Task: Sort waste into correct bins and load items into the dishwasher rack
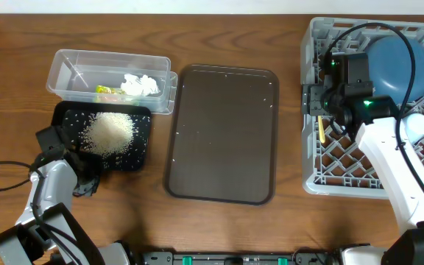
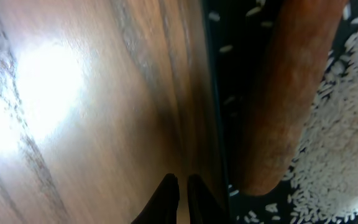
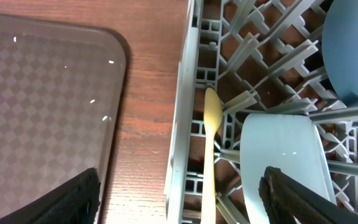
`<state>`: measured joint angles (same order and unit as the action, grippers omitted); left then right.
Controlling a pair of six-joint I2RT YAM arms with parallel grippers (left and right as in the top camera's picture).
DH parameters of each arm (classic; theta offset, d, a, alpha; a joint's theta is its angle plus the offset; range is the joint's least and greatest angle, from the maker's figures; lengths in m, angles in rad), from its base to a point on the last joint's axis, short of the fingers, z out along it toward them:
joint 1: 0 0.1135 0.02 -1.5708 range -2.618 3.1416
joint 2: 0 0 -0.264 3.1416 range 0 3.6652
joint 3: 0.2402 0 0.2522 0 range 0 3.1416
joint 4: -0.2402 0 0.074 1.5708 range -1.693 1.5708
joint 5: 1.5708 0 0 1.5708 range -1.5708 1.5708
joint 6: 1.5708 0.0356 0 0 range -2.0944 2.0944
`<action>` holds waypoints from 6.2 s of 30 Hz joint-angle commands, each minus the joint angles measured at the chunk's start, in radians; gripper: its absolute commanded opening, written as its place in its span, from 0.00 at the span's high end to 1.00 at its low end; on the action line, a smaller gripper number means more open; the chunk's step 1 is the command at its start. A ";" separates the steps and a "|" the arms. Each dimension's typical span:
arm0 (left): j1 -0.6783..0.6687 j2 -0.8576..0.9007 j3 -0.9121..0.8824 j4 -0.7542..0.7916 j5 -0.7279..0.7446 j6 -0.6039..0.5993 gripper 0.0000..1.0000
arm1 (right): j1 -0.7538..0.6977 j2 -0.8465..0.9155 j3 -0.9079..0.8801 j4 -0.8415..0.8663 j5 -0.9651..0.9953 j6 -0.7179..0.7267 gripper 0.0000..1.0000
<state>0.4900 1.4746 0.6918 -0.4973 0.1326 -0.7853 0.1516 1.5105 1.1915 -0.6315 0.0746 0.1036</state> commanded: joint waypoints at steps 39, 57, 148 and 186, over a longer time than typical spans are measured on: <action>-0.642 -0.075 0.436 -0.232 0.061 0.772 0.37 | -0.281 -0.006 0.018 -0.024 -0.378 -0.060 0.01; -0.604 -0.242 0.447 -0.477 -0.011 0.723 0.28 | -0.380 -0.207 0.003 -0.299 -0.254 -0.060 0.01; -0.604 -0.764 0.080 -0.260 -0.129 0.619 0.05 | -0.168 -1.506 -1.187 0.557 -0.090 -0.077 0.01; -0.604 -0.766 0.080 -0.275 -0.130 0.620 0.05 | -0.168 -1.506 -1.186 0.557 -0.090 -0.072 0.01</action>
<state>-0.1184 0.7113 0.7731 -0.7597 0.0185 -0.1608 -0.0315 0.0120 0.0071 -0.0704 -0.0216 0.0181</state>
